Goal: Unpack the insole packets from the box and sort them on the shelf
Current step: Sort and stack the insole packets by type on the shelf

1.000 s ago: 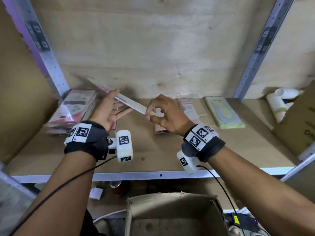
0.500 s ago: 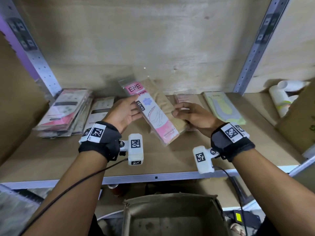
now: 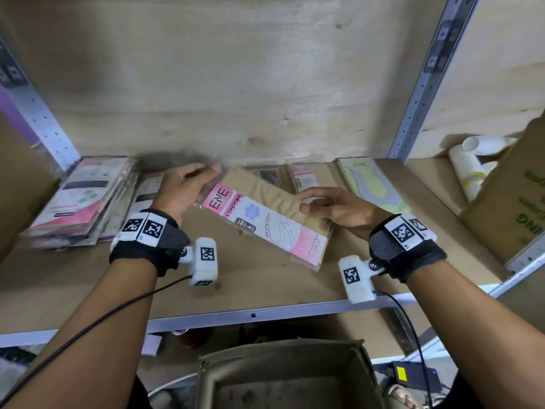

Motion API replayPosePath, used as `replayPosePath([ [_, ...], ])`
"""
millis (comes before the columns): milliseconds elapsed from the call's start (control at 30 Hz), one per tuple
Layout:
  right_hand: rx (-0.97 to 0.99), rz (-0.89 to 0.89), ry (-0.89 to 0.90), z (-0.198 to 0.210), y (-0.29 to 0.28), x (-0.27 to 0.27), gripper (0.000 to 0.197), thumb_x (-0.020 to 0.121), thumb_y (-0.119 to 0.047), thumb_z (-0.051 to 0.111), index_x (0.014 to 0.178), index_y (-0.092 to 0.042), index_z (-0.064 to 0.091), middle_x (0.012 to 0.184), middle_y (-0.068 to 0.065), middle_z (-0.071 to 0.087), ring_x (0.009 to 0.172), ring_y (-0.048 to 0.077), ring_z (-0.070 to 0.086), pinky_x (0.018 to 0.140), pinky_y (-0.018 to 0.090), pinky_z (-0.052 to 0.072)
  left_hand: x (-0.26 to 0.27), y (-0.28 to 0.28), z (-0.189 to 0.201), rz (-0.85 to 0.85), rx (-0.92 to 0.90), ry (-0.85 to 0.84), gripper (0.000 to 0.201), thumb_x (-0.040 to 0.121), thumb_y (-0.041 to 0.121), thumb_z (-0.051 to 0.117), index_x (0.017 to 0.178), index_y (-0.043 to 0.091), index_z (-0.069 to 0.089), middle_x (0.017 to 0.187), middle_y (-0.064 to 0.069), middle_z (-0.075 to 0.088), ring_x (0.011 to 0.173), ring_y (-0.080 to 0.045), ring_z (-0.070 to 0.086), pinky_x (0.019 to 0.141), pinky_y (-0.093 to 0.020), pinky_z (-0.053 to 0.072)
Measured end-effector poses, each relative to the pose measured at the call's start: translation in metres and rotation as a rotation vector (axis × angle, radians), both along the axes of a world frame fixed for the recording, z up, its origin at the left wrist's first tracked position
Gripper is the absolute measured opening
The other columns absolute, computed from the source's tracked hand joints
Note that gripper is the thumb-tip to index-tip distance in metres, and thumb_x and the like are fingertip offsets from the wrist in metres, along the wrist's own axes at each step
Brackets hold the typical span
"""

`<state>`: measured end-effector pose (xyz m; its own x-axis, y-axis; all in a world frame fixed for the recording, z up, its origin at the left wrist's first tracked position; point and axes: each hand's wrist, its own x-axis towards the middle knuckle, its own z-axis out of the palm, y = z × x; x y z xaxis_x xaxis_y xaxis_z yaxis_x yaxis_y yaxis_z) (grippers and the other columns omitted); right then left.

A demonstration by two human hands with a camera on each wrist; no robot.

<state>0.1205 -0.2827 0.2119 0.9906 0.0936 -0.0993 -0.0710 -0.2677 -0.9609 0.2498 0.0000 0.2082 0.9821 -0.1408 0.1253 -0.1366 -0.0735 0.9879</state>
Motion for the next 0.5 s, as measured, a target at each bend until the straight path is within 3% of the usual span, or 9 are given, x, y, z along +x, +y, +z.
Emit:
replayPosePath([
  [100, -0.051, 0.02, 0.02, 0.004, 0.001, -0.003, 0.022, 0.092, -0.016, 0.067, 0.112, -0.024, 0.068, 0.077, 0.0, 0.072, 0.077, 0.01, 0.068, 0.073, 0.017, 0.051, 0.0, -0.001, -0.001, -0.014, 0.037, -0.012, 0.025, 0.092, 0.039, 0.066, 0.088, 0.015, 0.073, 0.078, 0.0, 0.076, 0.057, -0.007, 0.068, 0.051, -0.018, 0.051],
  [167, -0.057, 0.083, 0.065, 0.005, 0.004, -0.004, 0.033, 0.088, -0.019, 0.072, 0.119, -0.024, 0.065, 0.094, 0.018, 0.072, 0.088, 0.018, 0.068, 0.087, 0.03, 0.054, -0.002, -0.001, 0.0, 0.017, 0.076, -0.044, 0.031, 0.093, 0.045, 0.063, 0.079, 0.019, 0.071, 0.069, 0.003, 0.072, 0.055, -0.008, 0.066, 0.051, -0.019, 0.05],
  [233, -0.067, 0.154, 0.107, 0.006, 0.006, -0.006, 0.039, 0.084, -0.016, 0.075, 0.121, -0.019, 0.063, 0.116, 0.041, 0.056, 0.094, 0.028, 0.063, 0.102, 0.046, 0.046, -0.004, 0.001, 0.002, 0.031, 0.085, -0.069, 0.039, 0.089, 0.054, 0.063, 0.07, 0.021, 0.069, 0.061, 0.004, 0.068, 0.051, -0.009, 0.063, 0.05, -0.019, 0.048],
  [267, -0.079, 0.172, 0.112, 0.006, 0.007, -0.008, 0.038, 0.083, -0.015, 0.075, 0.119, -0.017, 0.064, 0.12, 0.046, 0.047, 0.094, 0.029, 0.058, 0.104, 0.048, 0.043, -0.005, 0.003, 0.002, 0.031, 0.094, -0.08, 0.044, 0.087, 0.059, 0.063, 0.065, 0.021, 0.067, 0.057, 0.004, 0.065, 0.049, -0.009, 0.062, 0.05, -0.02, 0.047],
  [333, -0.096, 0.176, 0.1, 0.006, 0.006, -0.01, 0.031, 0.084, -0.014, 0.074, 0.114, -0.011, 0.065, 0.121, 0.042, 0.052, 0.095, 0.029, 0.059, 0.102, 0.049, 0.045, -0.008, 0.006, 0.003, 0.03, 0.146, -0.092, 0.052, 0.083, 0.068, 0.06, 0.06, 0.021, 0.064, 0.051, 0.002, 0.061, 0.046, -0.011, 0.061, 0.051, -0.021, 0.046],
  [400, -0.084, 0.148, 0.088, 0.007, 0.002, -0.011, 0.027, 0.086, -0.011, 0.072, 0.112, -0.006, 0.065, 0.114, 0.028, 0.066, 0.099, 0.032, 0.064, 0.099, 0.044, 0.048, -0.009, 0.006, 0.003, 0.033, 0.164, -0.056, 0.056, 0.082, 0.072, 0.057, 0.055, 0.023, 0.062, 0.045, 0.002, 0.056, 0.039, -0.009, 0.053, 0.043, -0.018, 0.039],
  [500, -0.057, 0.119, 0.075, 0.007, -0.004, -0.011, 0.027, 0.088, -0.009, 0.069, 0.113, -0.002, 0.063, 0.113, 0.026, 0.067, 0.103, 0.035, 0.064, 0.1, 0.045, 0.047, -0.009, 0.007, 0.004, -0.031, 0.068, 0.123, 0.054, 0.082, 0.069, 0.061, 0.051, 0.025, 0.061, 0.044, 0.004, 0.053, 0.036, -0.009, 0.046, 0.041, -0.021, 0.029],
])
